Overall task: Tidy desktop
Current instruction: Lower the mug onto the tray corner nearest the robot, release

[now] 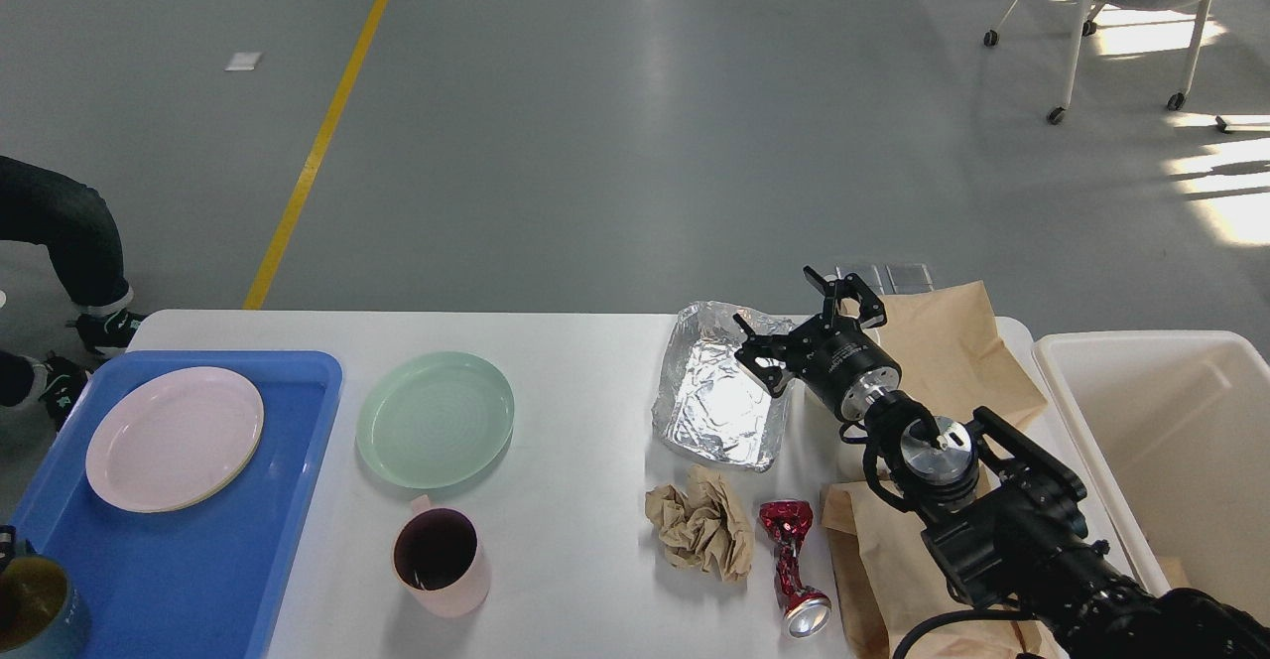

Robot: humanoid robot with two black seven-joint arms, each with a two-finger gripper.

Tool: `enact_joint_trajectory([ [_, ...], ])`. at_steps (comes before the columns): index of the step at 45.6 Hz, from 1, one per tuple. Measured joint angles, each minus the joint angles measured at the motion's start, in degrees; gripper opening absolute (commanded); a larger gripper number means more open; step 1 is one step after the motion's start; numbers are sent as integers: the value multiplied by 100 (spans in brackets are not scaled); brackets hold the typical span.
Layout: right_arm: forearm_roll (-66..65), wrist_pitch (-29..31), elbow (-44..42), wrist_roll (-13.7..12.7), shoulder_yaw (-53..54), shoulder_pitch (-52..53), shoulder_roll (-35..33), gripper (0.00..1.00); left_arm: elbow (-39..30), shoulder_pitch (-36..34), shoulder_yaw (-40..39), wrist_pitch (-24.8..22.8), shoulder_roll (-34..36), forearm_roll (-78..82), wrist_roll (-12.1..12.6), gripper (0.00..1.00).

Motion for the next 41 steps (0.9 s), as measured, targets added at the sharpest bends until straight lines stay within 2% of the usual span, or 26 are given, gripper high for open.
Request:
enact_joint_trajectory([
  [21, 0, 0, 0, 0, 0, 0, 0, 100, 259, 118, -11, 0, -34, 0, 0, 3],
  [41, 0, 0, 0, 0, 0, 5, 0, 100, 283, 228, -22, 0, -52, 0, 0, 37],
])
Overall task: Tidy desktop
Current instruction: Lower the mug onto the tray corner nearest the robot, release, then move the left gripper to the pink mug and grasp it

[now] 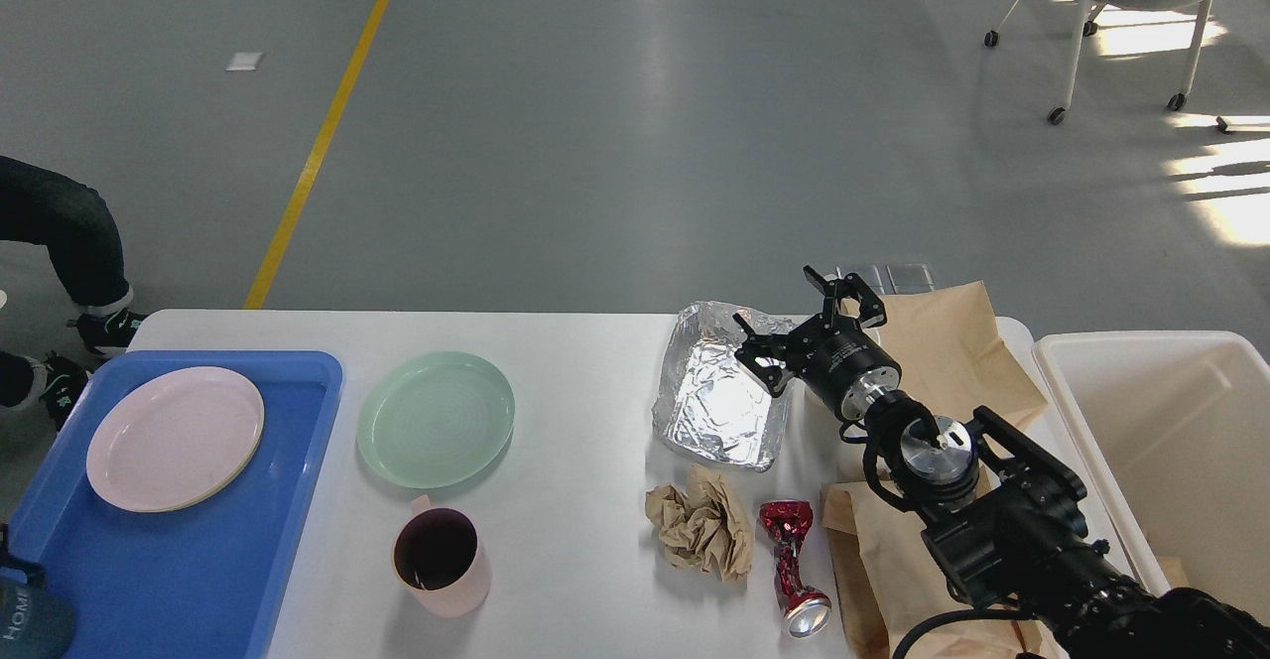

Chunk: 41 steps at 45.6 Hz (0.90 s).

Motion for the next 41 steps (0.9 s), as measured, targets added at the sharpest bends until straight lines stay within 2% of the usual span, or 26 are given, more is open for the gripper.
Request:
enact_joint_trajectory([
  [6, 0, 0, 0, 0, 0, 0, 0, 100, 0, 0, 0, 0, 5, -10, -1, 51],
  [9, 0, 0, 0, 0, 0, 0, 0, 100, 0, -1, 0, 0, 7, -48, -19, 64],
  [13, 0, 0, 0, 0, 0, 0, 0, 100, -25, -54, 4, 0, 14, -80, -69, 87],
  [15, 0, 0, 0, 0, 0, -1, 0, 100, -56, -107, 19, 0, 22, -85, -85, 92],
  [30, 0, 0, 0, 0, 0, -6, 0, 100, -460, -907, 536, 0, 5, -85, -98, 96],
  [41, 0, 0, 0, 0, 0, -6, 0, 100, -675, -2153, 1380, 0, -867, -130, -151, 96],
])
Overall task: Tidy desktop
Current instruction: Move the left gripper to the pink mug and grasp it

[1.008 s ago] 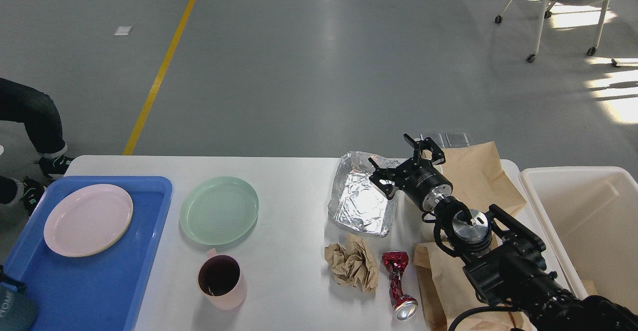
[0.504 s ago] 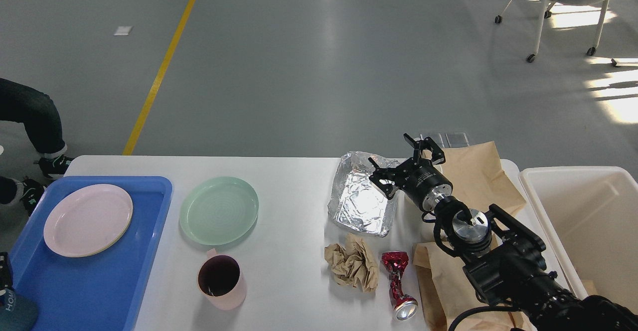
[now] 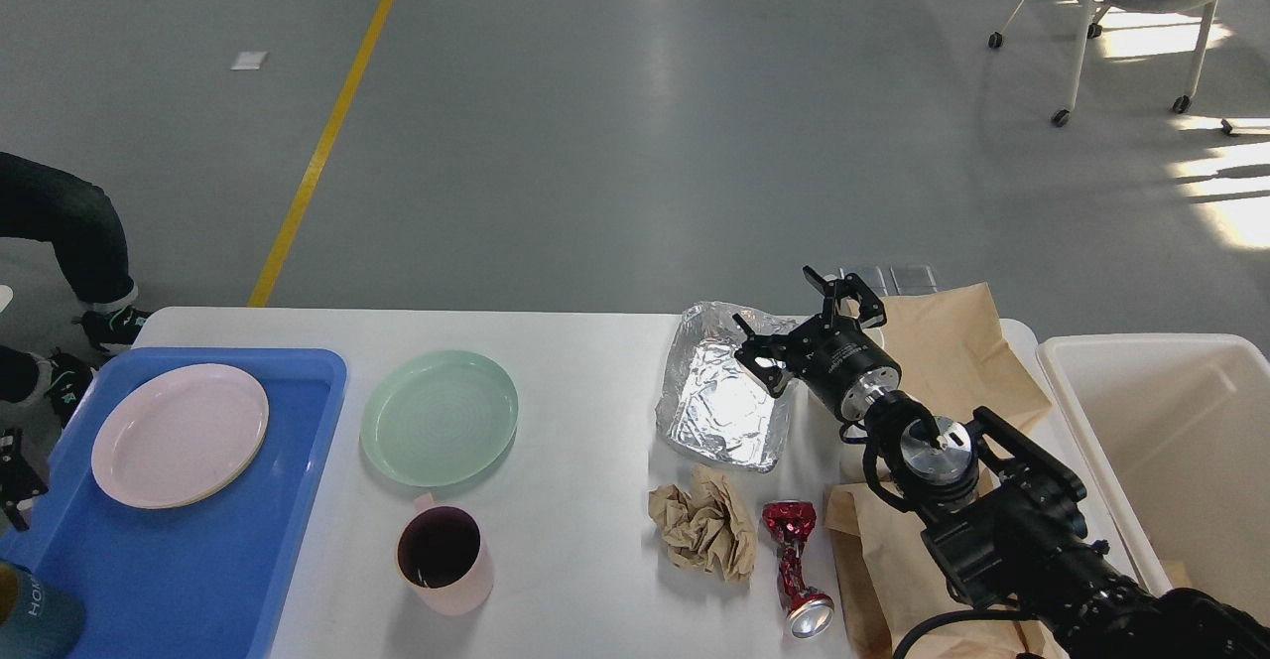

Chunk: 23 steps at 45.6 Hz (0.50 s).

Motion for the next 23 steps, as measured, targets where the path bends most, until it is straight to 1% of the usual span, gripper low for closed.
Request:
enact_joint_trajectory([
  [5, 0, 0, 0, 0, 0, 0, 0, 100, -338, -611, 141, 0, -535, -85, -68, 96],
  [13, 0, 0, 0, 0, 0, 0, 0, 100, -1278, -1468, -4, 0, -1229, -110, -78, 96],
  [17, 0, 0, 0, 0, 0, 0, 0, 100, -1549, -1714, -162, 0, -1525, -114, -78, 96],
  [23, 0, 0, 0, 0, 0, 1, 0, 100, -1704, -1799, -445, 0, -1860, -117, -77, 96],
])
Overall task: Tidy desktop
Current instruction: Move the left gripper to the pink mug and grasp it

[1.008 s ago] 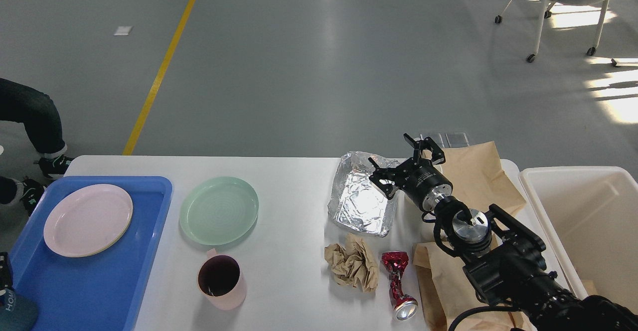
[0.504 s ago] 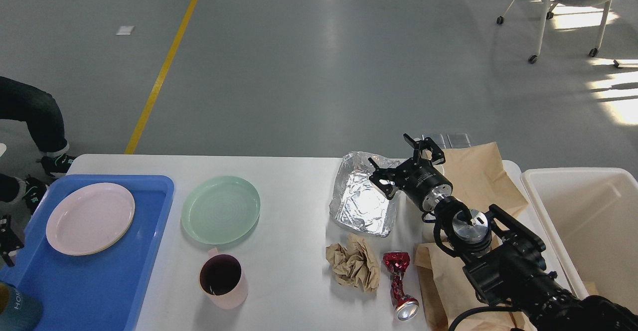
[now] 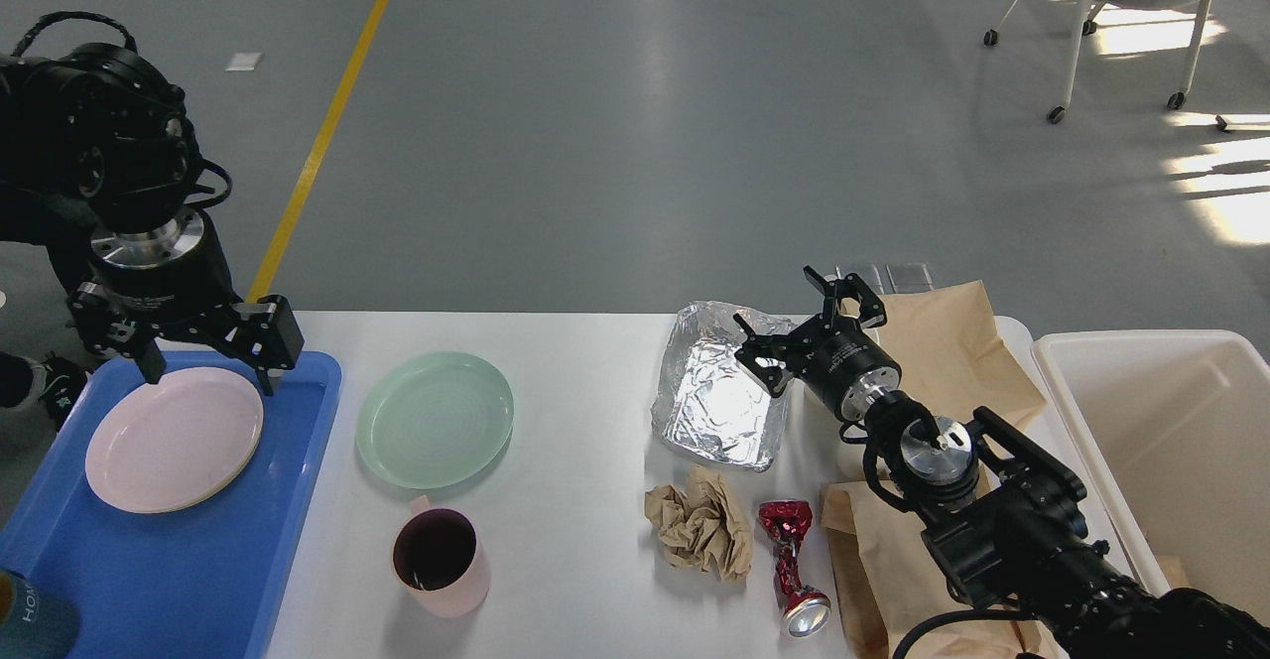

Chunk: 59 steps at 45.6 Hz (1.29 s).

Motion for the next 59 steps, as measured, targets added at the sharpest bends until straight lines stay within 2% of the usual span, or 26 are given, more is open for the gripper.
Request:
enact_joint_trajectory([
  [8, 0, 0, 0, 0, 0, 4, 0, 100, -38, 116, -341, 0, -297, -11, 9, 96],
  [22, 0, 0, 0, 0, 0, 2, 0, 100, 78, 930, -603, 0, -918, -28, 24, 96],
  [36, 0, 0, 0, 0, 0, -1, 0, 100, 356, 1686, -1273, 0, -1055, -29, 170, 95],
  [59, 0, 0, 0, 0, 0, 0, 0, 100, 806, 2330, -1264, 509, -1200, -18, 201, 94],
])
